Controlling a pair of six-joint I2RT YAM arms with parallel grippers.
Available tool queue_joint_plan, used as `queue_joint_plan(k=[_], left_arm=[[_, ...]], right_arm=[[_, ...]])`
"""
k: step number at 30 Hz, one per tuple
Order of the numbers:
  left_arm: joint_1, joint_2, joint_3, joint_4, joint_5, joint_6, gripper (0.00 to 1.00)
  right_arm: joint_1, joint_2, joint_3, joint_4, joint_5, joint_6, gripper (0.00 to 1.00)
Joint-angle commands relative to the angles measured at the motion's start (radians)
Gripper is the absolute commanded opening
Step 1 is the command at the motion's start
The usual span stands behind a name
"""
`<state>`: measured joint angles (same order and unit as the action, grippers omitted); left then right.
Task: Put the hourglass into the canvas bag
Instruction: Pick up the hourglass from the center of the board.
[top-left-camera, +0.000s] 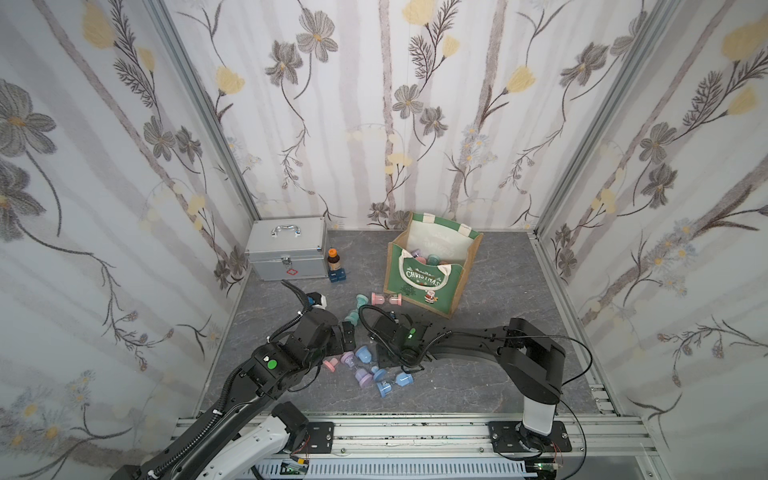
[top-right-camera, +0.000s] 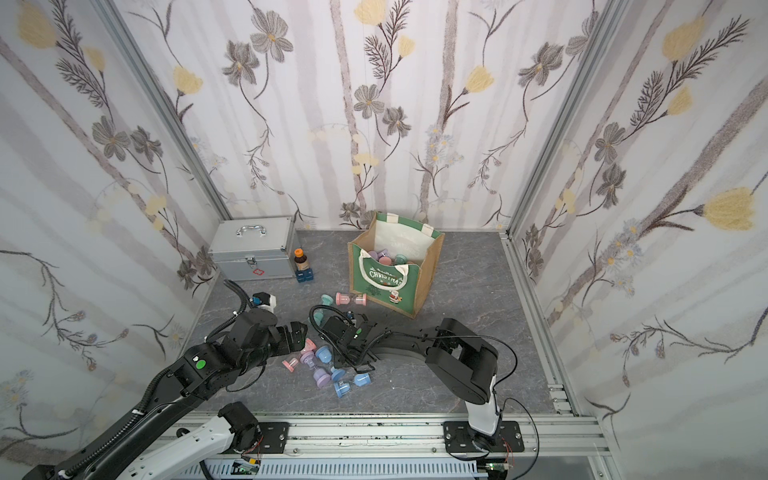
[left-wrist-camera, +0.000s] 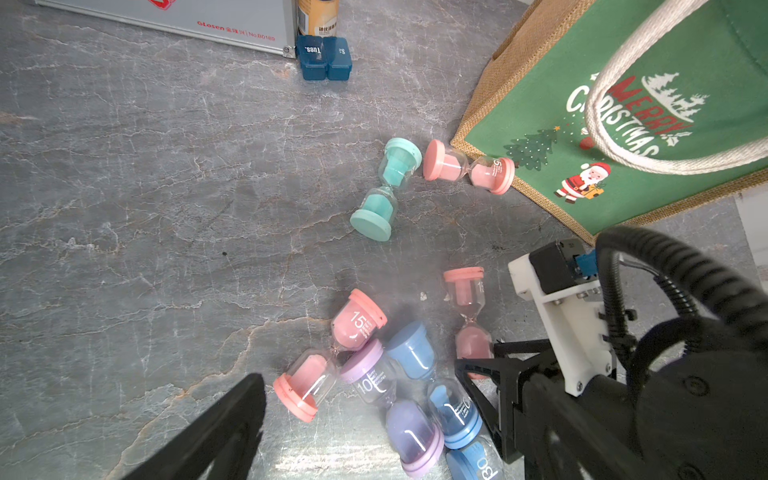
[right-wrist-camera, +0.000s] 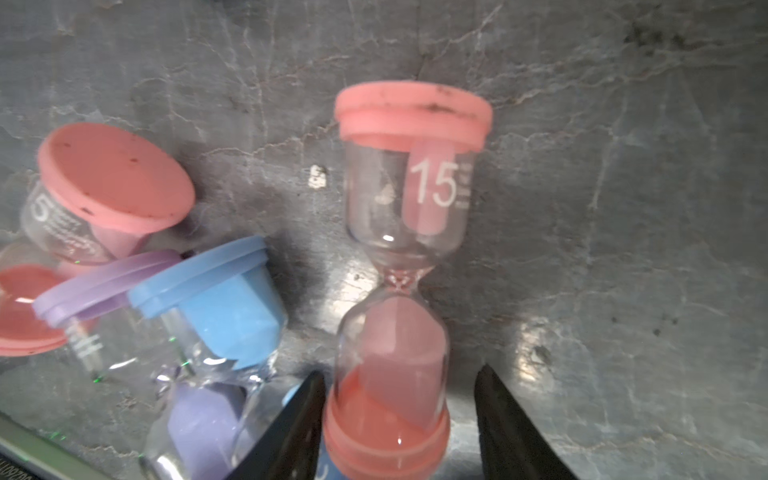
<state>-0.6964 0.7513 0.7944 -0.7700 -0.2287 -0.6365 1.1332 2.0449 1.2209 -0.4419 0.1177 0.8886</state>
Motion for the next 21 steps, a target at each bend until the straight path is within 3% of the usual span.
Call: queue_joint_plan(k=[1,11,21], left_arm=[[0.002,0.0,-0.005,0.019,-0.002,-0.019,1.0],[0.002,0.008,0.002,0.021,-0.002,-0.012,1.0],[0.001,0.011,0.02,0.028,-0.003,-0.009,1.0]], right_arm=[[-0.005,0.001,-0.008,-0.014,0.063,0.012,0.51],[-0.015,0.034,0.0,-0.017,0.08,-0.003,0.4],[-0.029,-0.05,0.006,-0.021,0.104,-0.028,0.27]])
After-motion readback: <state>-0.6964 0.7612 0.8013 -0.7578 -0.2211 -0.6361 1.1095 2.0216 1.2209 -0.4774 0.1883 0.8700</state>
